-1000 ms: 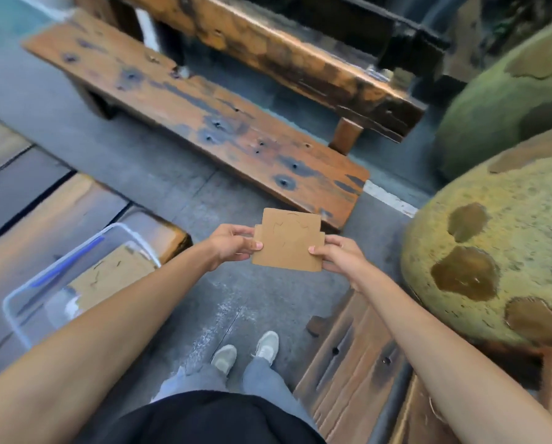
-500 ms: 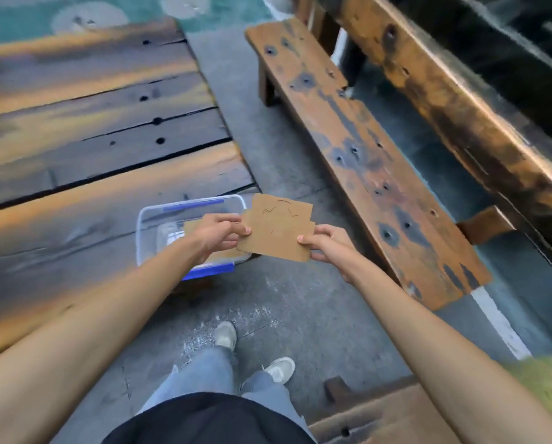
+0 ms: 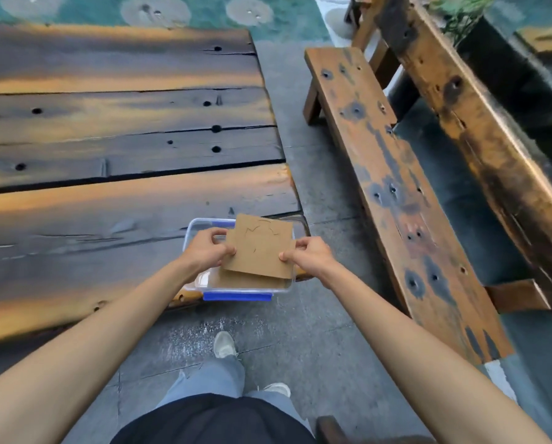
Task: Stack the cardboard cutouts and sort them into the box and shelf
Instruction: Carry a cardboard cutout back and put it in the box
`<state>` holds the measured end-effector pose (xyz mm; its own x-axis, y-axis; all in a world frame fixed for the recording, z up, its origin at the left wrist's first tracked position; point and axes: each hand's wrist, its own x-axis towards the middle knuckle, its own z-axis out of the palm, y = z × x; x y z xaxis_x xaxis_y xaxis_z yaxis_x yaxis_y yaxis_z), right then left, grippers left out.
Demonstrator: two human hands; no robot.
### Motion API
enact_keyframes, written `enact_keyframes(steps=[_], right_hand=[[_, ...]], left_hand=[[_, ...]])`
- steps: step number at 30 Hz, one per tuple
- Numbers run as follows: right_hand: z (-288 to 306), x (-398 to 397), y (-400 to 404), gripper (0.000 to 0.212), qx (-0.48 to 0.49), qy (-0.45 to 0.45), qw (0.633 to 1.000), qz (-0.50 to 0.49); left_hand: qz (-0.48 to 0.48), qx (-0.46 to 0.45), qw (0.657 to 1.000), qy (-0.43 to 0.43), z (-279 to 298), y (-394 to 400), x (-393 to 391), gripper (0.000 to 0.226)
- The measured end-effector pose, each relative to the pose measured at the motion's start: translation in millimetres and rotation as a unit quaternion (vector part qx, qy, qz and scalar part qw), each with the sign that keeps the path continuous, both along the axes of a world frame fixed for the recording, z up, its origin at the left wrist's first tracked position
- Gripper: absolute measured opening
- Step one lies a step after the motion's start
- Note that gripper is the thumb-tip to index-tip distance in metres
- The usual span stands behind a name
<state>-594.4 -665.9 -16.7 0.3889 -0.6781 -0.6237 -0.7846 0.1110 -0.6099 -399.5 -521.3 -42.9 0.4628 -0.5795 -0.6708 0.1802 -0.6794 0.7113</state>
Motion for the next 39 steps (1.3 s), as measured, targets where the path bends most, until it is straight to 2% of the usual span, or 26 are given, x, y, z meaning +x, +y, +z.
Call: enact_keyframes(steps=[2,3,6,12,17,23,26,30,34,36,39], right_hand=[[-3,8,1,0.060,-0.030,0.034,0.998,0.035],[-3,12,2,0.063,-0.041,0.052,0.996,0.065],[-3,19,5,0.058,-0.077,0.104,0.979,0.160],[-6,28,11,0.052,-0.098,0.179,0.946,0.254],[-11,33,9,0.037,-0.123,0.241,0.906,0.326],[-5,51,-3,0.045,-0.198,0.266,0.872,0.360],[-9,64,-12,0.057,-0.230,0.251,0.859,0.383],[-18,82,-22,0.071,-0.185,0.220,0.848,0.445],[-25,97,-33,0.082,-0.083,0.255,0.812,0.519],[-31,101,-39,0.080,-0.060,0.276,0.788,0.548],[-35,104,-45,0.088,-0.037,0.292,0.763,0.575]], left_hand=[[-0.017,0.000,0.999,-0.027,-5,3,0,0.054],[-0.029,0.001,0.999,-0.046,-8,5,1,0.054],[-0.068,-0.001,0.992,-0.108,-15,9,1,0.051],[-0.129,0.039,0.981,-0.139,-28,18,-3,0.043],[-0.183,0.075,0.967,-0.159,-41,17,-2,0.040],[-0.221,0.100,0.947,-0.212,-46,11,4,0.062],[-0.252,0.118,0.938,-0.206,-50,5,4,0.051],[-0.266,0.131,0.937,-0.184,-50,-2,3,0.052],[-0.265,0.152,0.937,-0.170,-51,-7,0,0.052],[-0.256,0.157,0.942,-0.152,-51,-10,2,0.061],[-0.247,0.168,0.947,-0.116,-49,-15,7,0.077]])
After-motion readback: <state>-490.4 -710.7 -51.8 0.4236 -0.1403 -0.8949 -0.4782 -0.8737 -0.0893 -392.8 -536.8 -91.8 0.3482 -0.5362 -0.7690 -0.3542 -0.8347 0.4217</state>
